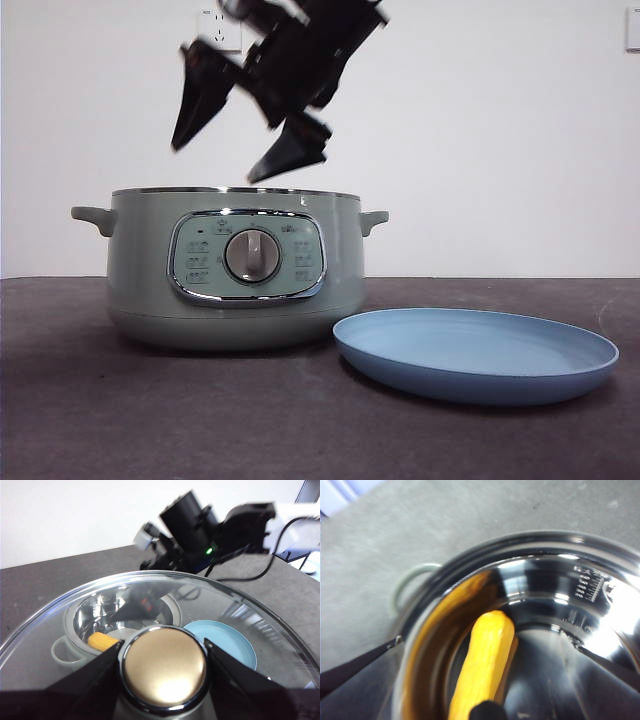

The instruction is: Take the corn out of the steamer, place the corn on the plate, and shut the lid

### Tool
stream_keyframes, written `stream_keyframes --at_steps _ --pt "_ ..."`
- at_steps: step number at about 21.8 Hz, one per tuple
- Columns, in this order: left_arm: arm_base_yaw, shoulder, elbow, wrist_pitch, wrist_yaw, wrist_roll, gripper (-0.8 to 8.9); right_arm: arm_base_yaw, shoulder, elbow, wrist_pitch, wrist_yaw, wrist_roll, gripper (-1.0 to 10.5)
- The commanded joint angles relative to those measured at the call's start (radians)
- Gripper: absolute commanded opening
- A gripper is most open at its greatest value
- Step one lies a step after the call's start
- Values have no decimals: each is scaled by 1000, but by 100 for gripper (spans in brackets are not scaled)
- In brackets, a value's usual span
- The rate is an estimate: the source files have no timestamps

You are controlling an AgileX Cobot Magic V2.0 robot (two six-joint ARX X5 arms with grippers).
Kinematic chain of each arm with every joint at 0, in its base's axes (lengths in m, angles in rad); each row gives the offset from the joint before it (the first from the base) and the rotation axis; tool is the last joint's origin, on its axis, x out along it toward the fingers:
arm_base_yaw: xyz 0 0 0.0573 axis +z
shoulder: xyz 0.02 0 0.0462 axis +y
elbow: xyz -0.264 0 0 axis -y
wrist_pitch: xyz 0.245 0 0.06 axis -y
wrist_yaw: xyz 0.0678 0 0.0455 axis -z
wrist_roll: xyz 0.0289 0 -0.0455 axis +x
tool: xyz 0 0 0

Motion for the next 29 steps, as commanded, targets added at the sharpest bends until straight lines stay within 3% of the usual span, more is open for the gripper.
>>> stream_keyframes --at_steps 1,22,26,29 --pt "0 -11 5 47 2 -6 -8 11 57 2 44 5 -3 593" --pt "0 -11 4 8 5 16 -8 25 235 1 83 54 3 521" --pt "0 -11 4 6 5 20 -8 45 239 1 95 52 -5 -15" --pt "0 -11 4 2 5 20 -8 46 232 2 102 61 8 -12"
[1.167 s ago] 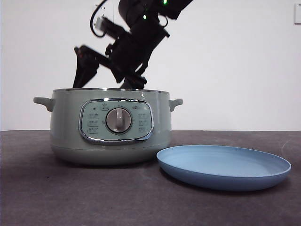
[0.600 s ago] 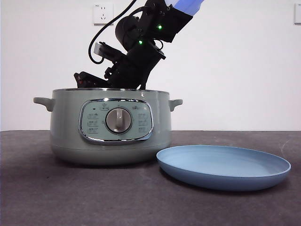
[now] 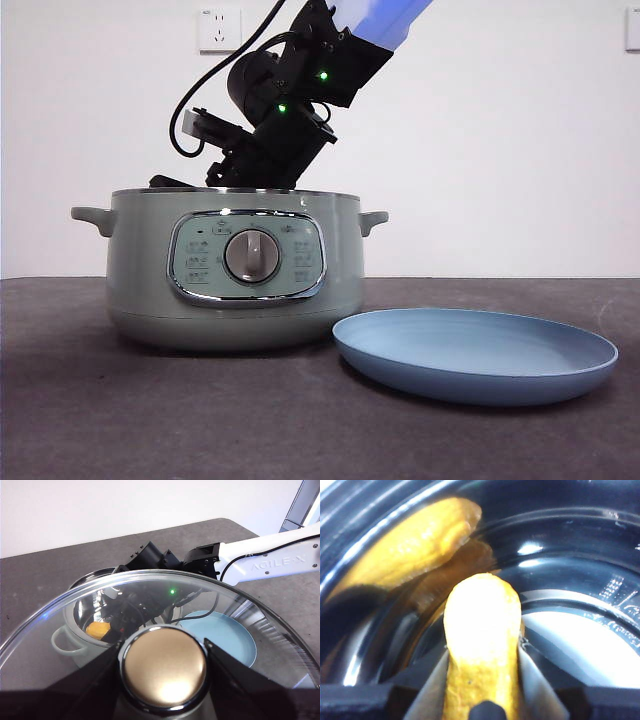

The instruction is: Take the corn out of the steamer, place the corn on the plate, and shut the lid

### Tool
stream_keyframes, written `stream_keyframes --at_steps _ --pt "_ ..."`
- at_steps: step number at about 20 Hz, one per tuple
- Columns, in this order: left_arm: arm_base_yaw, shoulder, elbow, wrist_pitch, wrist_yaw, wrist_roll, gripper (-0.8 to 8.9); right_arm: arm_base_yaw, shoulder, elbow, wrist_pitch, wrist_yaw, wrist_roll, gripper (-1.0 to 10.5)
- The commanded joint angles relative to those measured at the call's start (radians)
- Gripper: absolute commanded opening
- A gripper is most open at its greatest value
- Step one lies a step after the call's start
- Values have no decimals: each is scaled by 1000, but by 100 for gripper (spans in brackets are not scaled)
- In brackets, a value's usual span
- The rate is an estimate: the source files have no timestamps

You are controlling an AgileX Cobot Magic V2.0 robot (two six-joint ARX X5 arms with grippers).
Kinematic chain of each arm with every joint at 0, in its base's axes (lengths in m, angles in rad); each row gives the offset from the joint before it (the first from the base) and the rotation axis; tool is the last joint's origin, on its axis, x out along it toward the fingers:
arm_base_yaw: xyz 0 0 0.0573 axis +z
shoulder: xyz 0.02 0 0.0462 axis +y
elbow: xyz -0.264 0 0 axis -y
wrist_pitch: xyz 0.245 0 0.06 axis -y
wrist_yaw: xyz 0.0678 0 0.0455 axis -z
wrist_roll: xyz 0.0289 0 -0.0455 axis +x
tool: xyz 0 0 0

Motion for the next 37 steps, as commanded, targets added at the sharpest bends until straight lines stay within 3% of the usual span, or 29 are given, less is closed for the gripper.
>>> stream_keyframes --at_steps 1,5,10,13,17,21,24,29,33,37 --pt "0 -11 4 42 4 11 -8 4 -5 -4 -2 42 7 -12" --pt "0 -11 5 42 5 11 -8 4 -195 -4 -21 90 8 -12" --pt "0 -11 4 51 5 11 -8 -6 -509 -4 -329 253 23 -12" --pt "-1 -11 4 57 6 11 -8 -51 -612 -6 -490 268 26 -13" --pt "-1 -11 4 57 7 11 -8 -130 -708 -107 -517 268 51 -13" --pt "0 -11 4 57 6 10 -8 -211 -838 -375 -377 267 106 -13" --pt "-1 -11 4 57 6 10 -8 -261 -929 -661 -176 264 210 -13" --pt "0 -11 4 57 5 10 -8 -249 -929 -1029 172 257 342 -13" --pt "0 -11 4 58 5 10 -8 -240 -864 -1173 393 264 408 -13" --pt "0 -11 4 58 5 10 -8 -237 -750 -1181 474 266 432 -12"
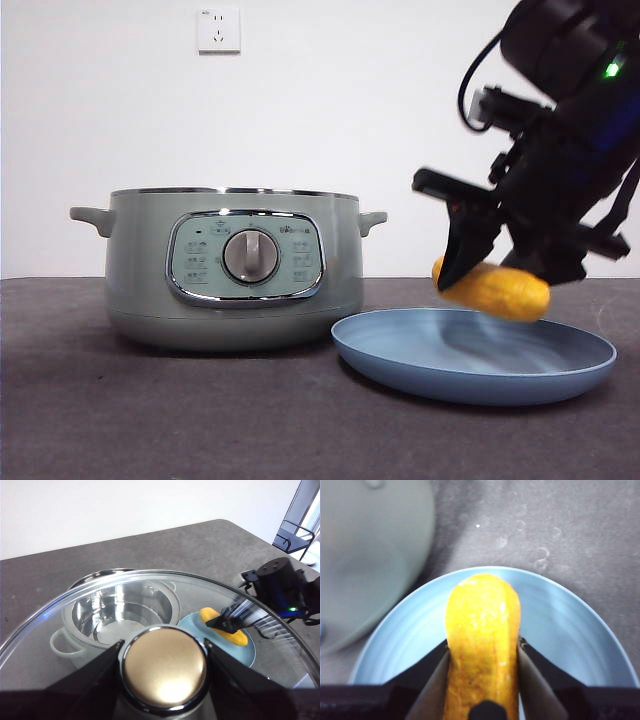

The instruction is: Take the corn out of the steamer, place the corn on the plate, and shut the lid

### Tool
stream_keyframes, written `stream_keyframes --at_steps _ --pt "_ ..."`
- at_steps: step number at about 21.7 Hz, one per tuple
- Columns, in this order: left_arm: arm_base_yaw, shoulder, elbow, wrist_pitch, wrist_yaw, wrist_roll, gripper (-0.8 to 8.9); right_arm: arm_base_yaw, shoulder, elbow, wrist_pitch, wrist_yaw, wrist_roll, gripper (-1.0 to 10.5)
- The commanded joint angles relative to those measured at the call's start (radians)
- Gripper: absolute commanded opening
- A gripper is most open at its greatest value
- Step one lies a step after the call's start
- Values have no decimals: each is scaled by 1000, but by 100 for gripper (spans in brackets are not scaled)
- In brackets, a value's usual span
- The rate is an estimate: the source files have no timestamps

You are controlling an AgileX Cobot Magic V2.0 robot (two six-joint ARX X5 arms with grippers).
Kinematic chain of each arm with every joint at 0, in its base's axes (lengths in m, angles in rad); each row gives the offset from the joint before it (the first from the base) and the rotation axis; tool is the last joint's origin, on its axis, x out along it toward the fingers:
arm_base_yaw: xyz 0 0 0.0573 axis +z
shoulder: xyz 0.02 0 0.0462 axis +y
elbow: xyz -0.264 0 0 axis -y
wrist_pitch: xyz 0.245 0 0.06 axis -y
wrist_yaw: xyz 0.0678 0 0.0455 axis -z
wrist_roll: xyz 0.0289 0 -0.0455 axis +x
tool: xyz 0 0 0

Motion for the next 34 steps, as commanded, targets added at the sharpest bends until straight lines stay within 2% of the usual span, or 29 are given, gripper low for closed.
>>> stream_keyframes --at_steps 1,4,8,10,13,14,20,27,34 --pt "0 -11 4 52 0 9 -8 7 72 -10 39 8 39 -12" --pt "0 -11 4 52 -1 8 -8 23 140 -10 63 55 40 -12" --pt "0 -6 4 53 -2 9 -8 42 148 -10 63 67 38 24" --pt "0 6 4 59 -1 9 -8 42 148 -10 61 77 38 182" --pt "-1 48 4 102 3 10 -8 42 123 -10 54 77 37 545" --pt "-1 66 4 124 4 10 -8 42 101 -10 45 76 35 573" --pt "-1 226 4 287 49 14 -8 42 -149 -10 -86 75 2 572" --pt "-1 513 4 563 49 60 -8 42 -642 -10 -391 75 -3 568" --pt "0 698 4 742 23 93 -8 42 -924 -8 -518 75 -2 567"
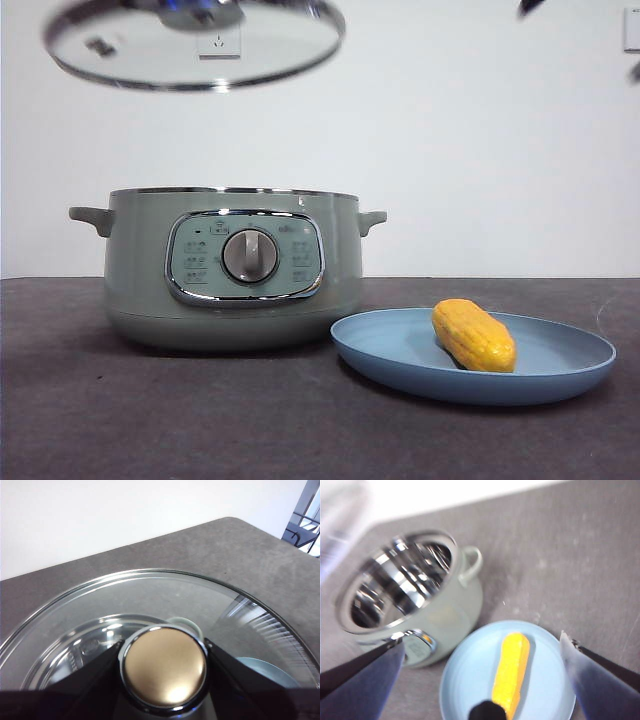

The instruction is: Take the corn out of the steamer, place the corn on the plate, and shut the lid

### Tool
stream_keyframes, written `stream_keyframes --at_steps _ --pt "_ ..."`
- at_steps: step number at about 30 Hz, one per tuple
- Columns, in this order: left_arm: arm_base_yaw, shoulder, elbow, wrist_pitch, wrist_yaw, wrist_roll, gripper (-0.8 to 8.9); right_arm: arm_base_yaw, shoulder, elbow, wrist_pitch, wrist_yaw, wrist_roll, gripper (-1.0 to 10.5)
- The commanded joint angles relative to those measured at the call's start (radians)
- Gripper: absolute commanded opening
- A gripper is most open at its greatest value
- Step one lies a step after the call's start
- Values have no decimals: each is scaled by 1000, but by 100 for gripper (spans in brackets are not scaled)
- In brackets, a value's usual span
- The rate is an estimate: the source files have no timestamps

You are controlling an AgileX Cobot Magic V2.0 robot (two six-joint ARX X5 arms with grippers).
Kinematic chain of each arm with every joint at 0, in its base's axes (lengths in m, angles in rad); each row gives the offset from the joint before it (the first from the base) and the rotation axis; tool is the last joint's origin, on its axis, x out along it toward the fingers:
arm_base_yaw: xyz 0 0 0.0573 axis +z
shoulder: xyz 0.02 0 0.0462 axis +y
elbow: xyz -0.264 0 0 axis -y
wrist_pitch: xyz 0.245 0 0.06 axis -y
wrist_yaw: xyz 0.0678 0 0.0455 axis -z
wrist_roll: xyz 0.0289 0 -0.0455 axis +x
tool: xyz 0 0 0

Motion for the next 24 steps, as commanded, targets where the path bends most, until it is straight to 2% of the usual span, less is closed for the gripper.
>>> stream_keyframes --at_steps 1,8,15,24 --pt "1 48 4 93 -26 42 -8 3 -96 -8 -40 0 -11 567" --pt "2 170 4 194 -45 83 -8 3 -234 -8 -119 1 -14 567" --pt "2 258 4 266 -71 127 -8 3 -238 -8 -156 1 -20 567" --pt "8 325 4 267 -93 128 -8 3 -237 -8 -156 3 -26 567"
